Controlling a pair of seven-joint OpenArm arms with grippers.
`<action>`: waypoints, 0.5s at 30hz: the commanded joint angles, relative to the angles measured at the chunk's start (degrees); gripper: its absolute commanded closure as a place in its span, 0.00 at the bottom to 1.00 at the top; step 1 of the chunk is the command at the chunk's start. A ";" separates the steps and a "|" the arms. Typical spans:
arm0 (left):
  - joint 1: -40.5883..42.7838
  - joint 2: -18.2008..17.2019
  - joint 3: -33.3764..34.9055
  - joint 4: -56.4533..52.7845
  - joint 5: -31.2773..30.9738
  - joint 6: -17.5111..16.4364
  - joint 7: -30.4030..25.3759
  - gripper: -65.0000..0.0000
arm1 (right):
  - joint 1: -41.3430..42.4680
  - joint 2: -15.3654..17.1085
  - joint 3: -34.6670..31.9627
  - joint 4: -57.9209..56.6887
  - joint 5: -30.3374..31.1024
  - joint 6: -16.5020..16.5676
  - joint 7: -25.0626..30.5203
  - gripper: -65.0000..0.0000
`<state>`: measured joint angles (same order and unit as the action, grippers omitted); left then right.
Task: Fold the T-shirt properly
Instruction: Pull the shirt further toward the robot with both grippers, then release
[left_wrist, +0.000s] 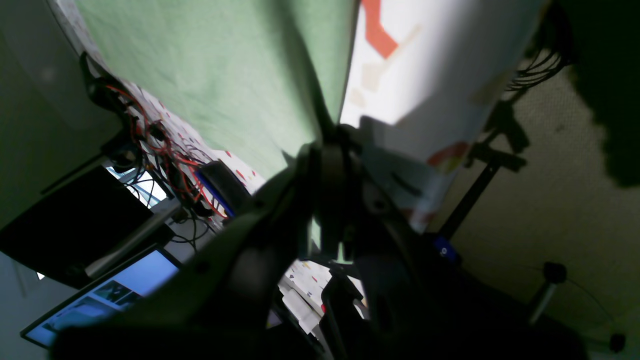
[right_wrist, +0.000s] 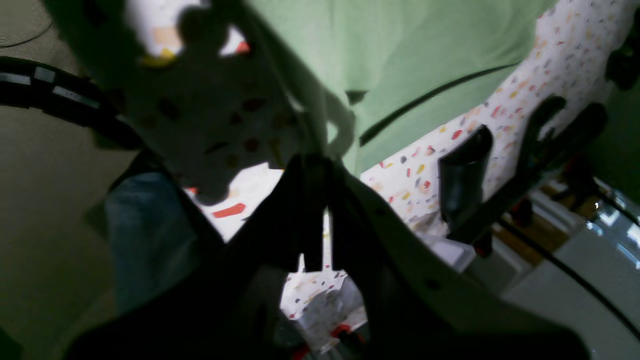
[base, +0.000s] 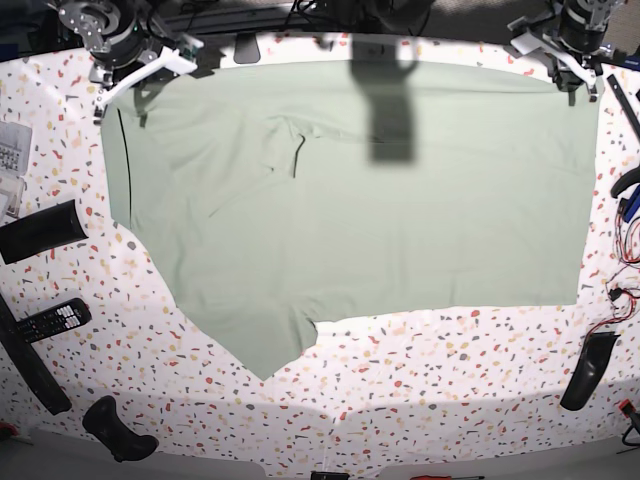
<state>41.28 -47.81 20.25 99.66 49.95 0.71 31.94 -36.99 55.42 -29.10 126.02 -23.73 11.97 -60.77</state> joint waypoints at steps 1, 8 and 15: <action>0.35 -0.94 -0.28 0.52 0.13 0.42 1.09 1.00 | -0.04 1.09 0.57 0.90 -0.55 -0.37 -1.03 1.00; 0.35 -0.94 -0.26 0.59 0.15 0.42 3.50 0.79 | -0.02 1.09 0.57 0.90 -0.07 -0.37 -1.16 0.81; 0.35 -0.94 -0.26 3.56 0.13 0.44 15.98 0.54 | -0.04 1.09 0.57 1.55 -0.07 -0.37 -1.18 0.74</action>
<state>41.41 -47.79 20.25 102.26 49.32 0.30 47.81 -36.99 55.44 -29.04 126.32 -22.72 11.97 -61.63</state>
